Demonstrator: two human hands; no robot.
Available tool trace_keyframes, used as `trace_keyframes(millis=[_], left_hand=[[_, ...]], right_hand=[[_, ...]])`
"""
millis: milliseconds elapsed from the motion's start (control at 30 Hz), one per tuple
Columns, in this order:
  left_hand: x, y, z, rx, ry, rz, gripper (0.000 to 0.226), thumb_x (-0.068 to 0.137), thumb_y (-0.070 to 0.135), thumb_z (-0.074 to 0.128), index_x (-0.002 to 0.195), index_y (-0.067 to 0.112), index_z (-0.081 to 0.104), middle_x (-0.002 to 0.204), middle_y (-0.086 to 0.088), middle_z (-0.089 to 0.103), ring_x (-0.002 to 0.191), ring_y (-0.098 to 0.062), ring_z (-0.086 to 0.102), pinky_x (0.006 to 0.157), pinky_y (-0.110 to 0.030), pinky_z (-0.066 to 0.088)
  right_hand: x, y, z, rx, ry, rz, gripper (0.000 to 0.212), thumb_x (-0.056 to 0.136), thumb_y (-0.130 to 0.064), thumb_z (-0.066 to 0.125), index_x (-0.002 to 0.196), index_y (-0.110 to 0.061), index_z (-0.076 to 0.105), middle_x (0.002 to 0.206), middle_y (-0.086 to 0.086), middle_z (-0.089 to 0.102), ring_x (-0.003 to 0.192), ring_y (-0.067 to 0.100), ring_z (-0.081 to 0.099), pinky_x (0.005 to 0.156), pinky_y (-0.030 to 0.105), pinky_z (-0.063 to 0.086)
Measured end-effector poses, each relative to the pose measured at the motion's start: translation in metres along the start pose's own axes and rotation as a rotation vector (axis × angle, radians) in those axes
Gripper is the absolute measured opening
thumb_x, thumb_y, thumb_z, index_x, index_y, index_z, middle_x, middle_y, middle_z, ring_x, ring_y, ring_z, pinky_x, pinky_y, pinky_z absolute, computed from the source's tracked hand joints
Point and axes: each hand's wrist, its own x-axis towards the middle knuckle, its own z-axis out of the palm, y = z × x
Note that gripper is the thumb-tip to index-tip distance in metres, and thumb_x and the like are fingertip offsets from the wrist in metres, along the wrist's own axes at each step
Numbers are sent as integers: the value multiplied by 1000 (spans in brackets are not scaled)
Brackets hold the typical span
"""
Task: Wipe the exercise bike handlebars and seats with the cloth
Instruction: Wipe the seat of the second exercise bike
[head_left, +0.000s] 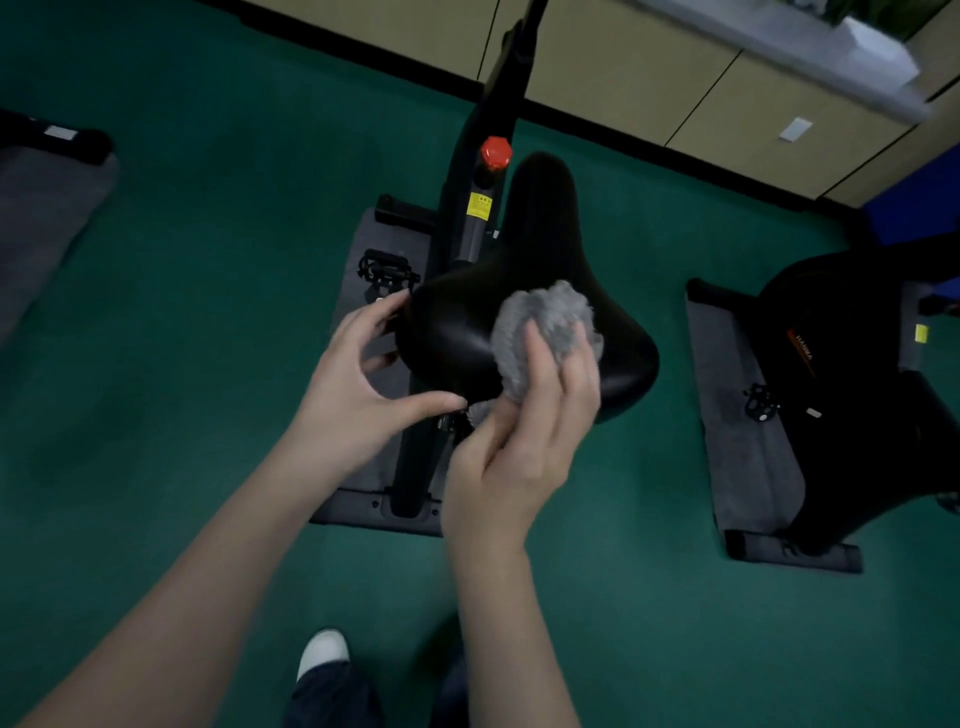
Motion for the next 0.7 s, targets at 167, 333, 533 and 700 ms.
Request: trace_keyframes(millis=[167, 333, 533, 700], left_hand=[[2, 0, -4, -45, 17, 2, 76, 45, 49, 77, 116, 48, 49, 130, 12, 54, 122, 0, 49, 106, -32, 41], [1, -2, -2, -56, 29, -27, 85, 45, 45, 90, 121, 41, 52, 130, 11, 54, 122, 0, 48, 106, -29, 40], [-2, 1, -5, -27, 16, -23, 86, 48, 48, 77, 129, 33, 50, 129, 15, 49, 123, -1, 45, 102, -25, 39], [0, 4, -8, 19, -6, -11, 88, 50, 49, 78, 131, 27, 51, 126, 15, 49, 121, -1, 45, 99, -21, 38]], right_hand=[[21, -11, 9, -208, -277, -314, 42, 83, 12, 42, 116, -1, 65, 124, 18, 60, 126, 29, 47, 104, 39, 39], [35, 13, -10, -232, -318, -469, 34, 92, 8, 38, 114, 3, 63, 119, 25, 60, 119, 34, 50, 98, 44, 43], [36, -1, -10, -201, -117, -15, 41, 83, 2, 38, 114, -1, 64, 115, 20, 58, 109, 31, 56, 87, 47, 51], [38, -11, -3, -307, -343, -272, 35, 83, 7, 46, 111, 0, 66, 115, 20, 61, 112, 27, 49, 92, 34, 38]])
